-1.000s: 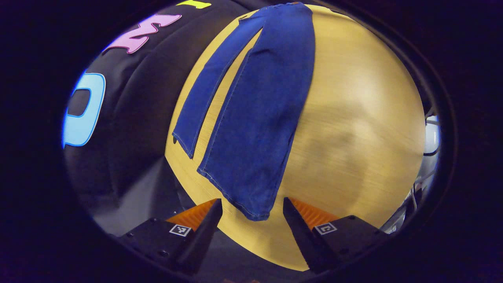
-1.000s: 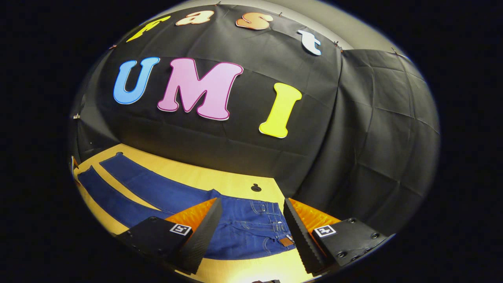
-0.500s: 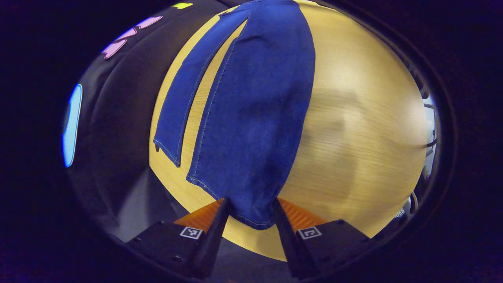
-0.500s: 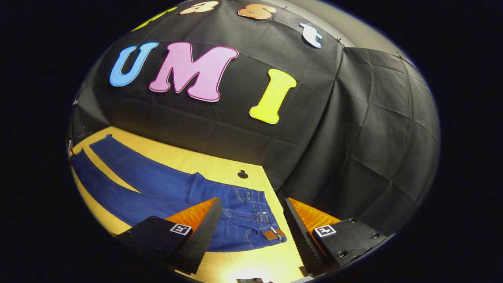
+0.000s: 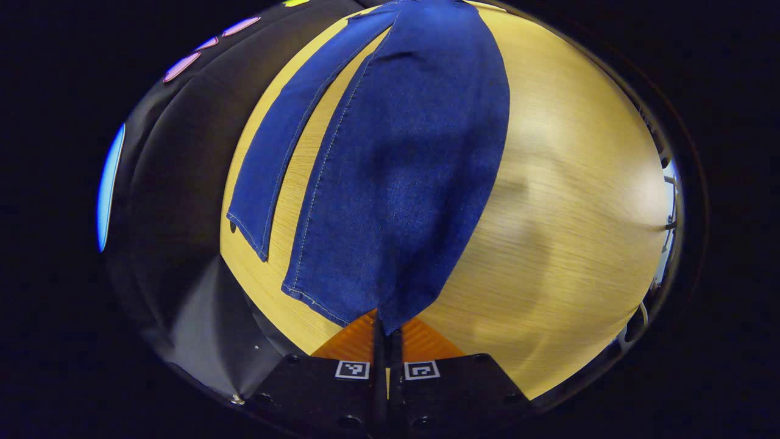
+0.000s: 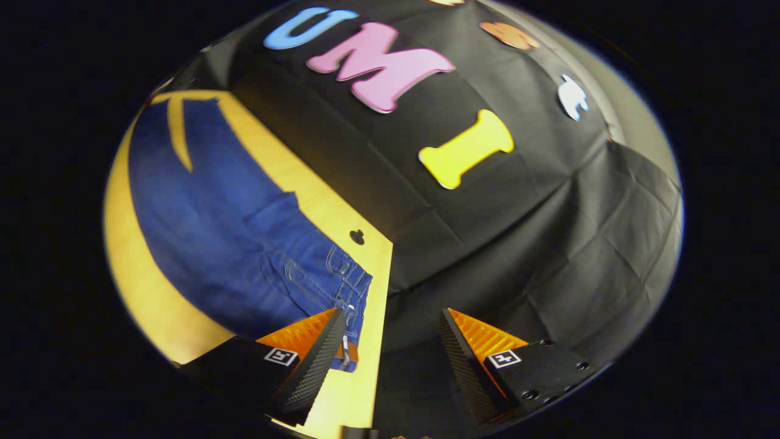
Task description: Grasp the waist and the cuffs of the jeans and fold them to make the two legs overlap; first hold the waist and fold one-third of the jeans toward the cuffs, then hold the cuffs and fold the remaining one-third in the same direction to finish folding.
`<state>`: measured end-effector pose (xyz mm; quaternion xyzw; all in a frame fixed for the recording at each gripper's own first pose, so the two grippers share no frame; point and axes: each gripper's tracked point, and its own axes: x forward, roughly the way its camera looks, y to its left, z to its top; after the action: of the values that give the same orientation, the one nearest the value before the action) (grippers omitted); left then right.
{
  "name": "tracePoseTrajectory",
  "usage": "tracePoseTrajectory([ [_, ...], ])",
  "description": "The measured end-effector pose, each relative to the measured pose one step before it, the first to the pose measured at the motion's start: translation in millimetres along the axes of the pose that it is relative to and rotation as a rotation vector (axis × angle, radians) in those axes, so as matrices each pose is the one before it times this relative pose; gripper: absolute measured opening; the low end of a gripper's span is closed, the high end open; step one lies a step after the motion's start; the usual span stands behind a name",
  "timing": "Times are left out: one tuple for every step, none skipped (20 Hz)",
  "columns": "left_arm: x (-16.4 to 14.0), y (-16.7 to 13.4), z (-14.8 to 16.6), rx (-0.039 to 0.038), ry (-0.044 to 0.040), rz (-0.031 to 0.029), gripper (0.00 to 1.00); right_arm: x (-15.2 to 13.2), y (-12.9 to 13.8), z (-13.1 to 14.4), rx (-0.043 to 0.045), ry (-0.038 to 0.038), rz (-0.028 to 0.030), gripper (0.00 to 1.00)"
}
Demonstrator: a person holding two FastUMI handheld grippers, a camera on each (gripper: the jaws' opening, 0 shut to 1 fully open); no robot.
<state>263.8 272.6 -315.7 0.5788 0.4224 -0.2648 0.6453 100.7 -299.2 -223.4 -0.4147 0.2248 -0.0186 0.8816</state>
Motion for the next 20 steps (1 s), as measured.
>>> tracePoseTrajectory([
  [1.17,0.28,-0.52,-0.00006,0.0018,-0.0097,0.06,2.62,11.22,-3.71,-0.09379,-0.01153,0.04792,0.96],
  [-0.28,-0.41,0.39,0.003,0.00564,-0.00469,0.06,3.37,13.22,-5.1,-0.09382,-0.01738,0.05406,0.96],
  [0.37,1.03,-0.63,0.00081,0.00489,-0.0016,0.06,1.51,18.86,-3.9,-0.09089,-0.01523,0.07672,0.96],
  [-0.41,-0.7,1.62,-0.00115,0.00486,0.00076,0.06,6.02,11.71,-7.14,-0.07309,-0.00234,0.07168,0.96],
  [0.92,0.67,-0.51,-0.00298,0.00371,0.00173,0.06,3.3,13.28,-9.93,-0.05771,0.01138,0.05786,0.95],
  [-0.09,-0.41,0.16,-0.00086,0.00297,0.00043,0.06,5.39,11.9,-11.7,-0.04043,0.01925,0.04324,0.95],
  [0.05,0.42,0.23,-0.00034,0.00373,0.00076,0.06,5.31,8.33,-13.94,-0.02581,0.02626,0.02967,0.95],
  [1.62,-0.57,1.16,0.00025,0.00174,0.00014,0.06,9.89,9.7,-16.04,-0.02102,0.04131,0.03118,0.95],
  [-1.28,0.37,-1.45,0.0021,-0.0007,-0.0016,0.06,5.91,5.51,-13.95,-0.01826,0.03556,0.02287,0.95],
  [-0.54,-0.68,0.46,-0.00069,-0.00023,-0.00173,0.06,7.92,4.57,-8.61,-0.0131,0.02974,0.02156,0.95],
  [0.27,0.53,-1.03,-0.00172,0.00104,-0.00111,0.06,5.71,2.64,-6.84,-0.01651,0.02301,0.00977,0.95],
  [0.13,-0.13,0.44,-0.00131,0.00119,-0.00063,0.06,6.47,0.06,-2.78,-0.02135,0.01266,0.00551,0.95],
  [-0.34,0.41,0.48,-0.00052,0.00126,-0.00032,0.06,7.27,-0.77,1.86,-0.02518,0.00281,0.0047,0.95],
  [0.25,-0.19,0.44,-0.00086,0.00179,-0.00166,0.06,5.64,-1.59,3.45,-0.03274,-0.00393,-0.00362,0.95],
  [0.66,0.56,-1.26,-0.00196,0.00136,-0.00358,0.06,4.43,-5.35,6.23,-0.03887,-0.01979,-0.01645,0.95],
  [0.29,-0.63,0.18,-0.00317,0.00111,-0.00482,0.06,4.18,-0.49,3.3,-0.02846,-0.00806,-0.00095,0.94],
  [-0.54,0.47,0.03,-0.00146,-0.00005,-0.00483,0.06,0.36,1.55,0.46,-0.01527,-0.00217,0.00646,0.93],
  [0.27,-0.32,0.75,-0.00169,-0.0004,-0.00417,0.06,0.85,2.85,2.24,-0.01326,-0.00853,0.01014,0.91],
  [-0.17,0.32,-0.63,-0.00219,-0.00023,-0.00141,0.06,2.08,2.37,1.87,-0.01506,-0.00521,0.01189,0.87],
  [0.58,0.02,0.33,-0.00141,0.00104,0.00018,0.06,3.64,2.55,-0.69,-0.0109,-0.00136,0.01704,0.83],
])
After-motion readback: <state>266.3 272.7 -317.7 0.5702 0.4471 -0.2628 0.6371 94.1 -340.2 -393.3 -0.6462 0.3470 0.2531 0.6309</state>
